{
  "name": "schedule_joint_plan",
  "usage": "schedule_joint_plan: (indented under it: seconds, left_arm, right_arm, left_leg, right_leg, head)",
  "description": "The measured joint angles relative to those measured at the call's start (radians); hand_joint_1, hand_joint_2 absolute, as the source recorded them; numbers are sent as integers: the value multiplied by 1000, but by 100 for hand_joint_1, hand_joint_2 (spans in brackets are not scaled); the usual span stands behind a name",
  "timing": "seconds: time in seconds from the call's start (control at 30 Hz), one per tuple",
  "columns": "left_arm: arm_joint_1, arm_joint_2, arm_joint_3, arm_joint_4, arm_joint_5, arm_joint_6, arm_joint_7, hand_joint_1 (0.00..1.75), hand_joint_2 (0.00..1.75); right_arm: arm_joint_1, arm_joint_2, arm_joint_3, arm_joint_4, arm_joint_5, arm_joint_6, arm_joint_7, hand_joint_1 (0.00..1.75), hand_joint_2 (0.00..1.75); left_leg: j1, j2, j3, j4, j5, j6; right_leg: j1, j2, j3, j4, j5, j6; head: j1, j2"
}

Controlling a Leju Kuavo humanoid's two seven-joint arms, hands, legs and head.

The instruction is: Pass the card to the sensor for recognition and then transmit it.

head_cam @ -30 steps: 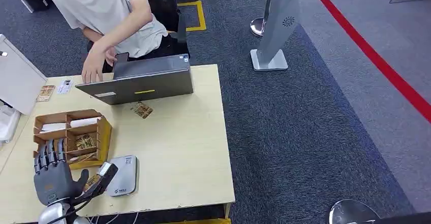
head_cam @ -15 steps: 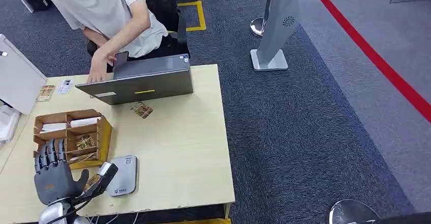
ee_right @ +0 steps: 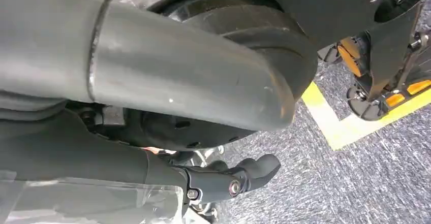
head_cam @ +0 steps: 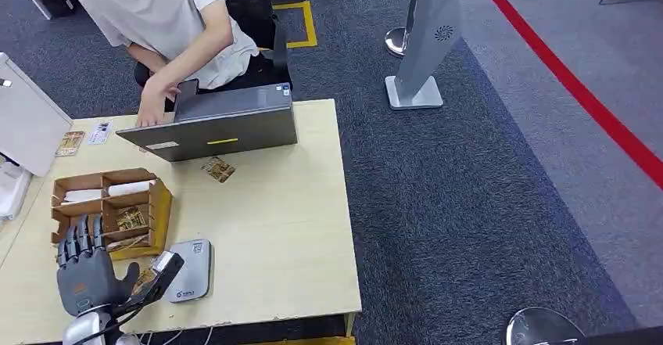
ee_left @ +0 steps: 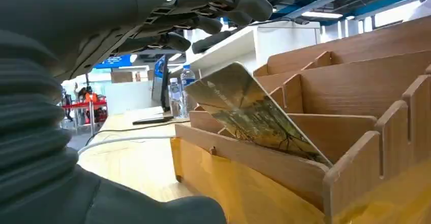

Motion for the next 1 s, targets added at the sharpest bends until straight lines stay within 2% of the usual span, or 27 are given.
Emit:
schedule_joint_plan:
  seconds: [1.0]
  left_arm:
    - [-44,19,-8,63,-16,0,15,0,175]
  right_arm:
    - [0,0,0,4,-27,-6,-22,0,0]
  left_leg:
    - [0,0,0,0,0,0]
  right_leg:
    - [0,0,0,0,0,0]
  head:
    - [0,0]
